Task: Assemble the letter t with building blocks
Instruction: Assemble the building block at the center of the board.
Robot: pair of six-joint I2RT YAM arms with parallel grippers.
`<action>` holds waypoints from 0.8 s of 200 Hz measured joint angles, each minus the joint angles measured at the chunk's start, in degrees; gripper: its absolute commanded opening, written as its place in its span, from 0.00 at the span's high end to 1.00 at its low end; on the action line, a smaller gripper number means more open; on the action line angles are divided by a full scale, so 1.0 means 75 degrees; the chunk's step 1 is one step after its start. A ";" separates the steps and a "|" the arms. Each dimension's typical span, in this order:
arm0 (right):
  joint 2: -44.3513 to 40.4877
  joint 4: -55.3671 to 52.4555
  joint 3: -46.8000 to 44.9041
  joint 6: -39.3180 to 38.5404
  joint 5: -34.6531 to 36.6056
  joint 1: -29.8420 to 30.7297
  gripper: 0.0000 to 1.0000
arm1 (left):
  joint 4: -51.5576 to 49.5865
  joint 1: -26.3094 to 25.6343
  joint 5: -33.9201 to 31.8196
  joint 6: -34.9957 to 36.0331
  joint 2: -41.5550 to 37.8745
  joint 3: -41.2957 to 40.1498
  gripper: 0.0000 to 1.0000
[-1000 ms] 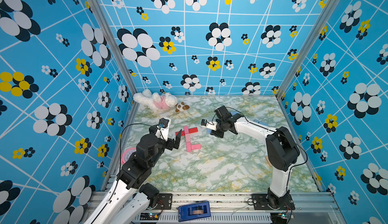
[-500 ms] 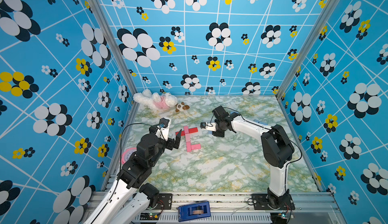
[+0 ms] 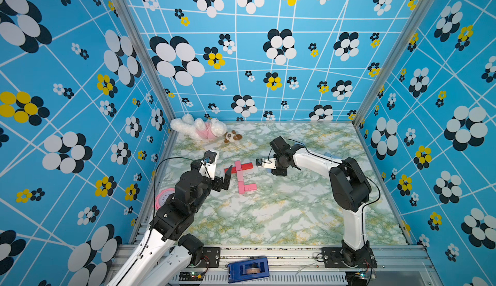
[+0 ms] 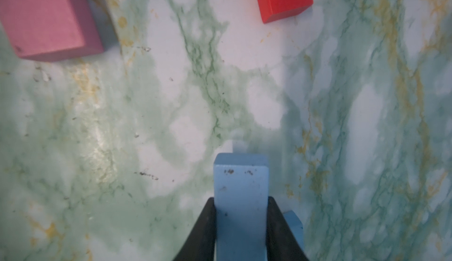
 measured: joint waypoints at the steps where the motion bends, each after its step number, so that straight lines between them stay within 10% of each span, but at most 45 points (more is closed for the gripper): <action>1: 0.0003 0.0000 0.0000 0.0000 0.0003 0.0000 0.78 | 0.0000 0.0000 0.0000 0.0003 0.0000 0.0000 0.01; 160: 0.0134 -0.0114 0.0108 -0.0047 0.0309 0.0000 0.71 | 0.0000 0.0000 0.0003 0.0029 0.0000 0.0000 0.01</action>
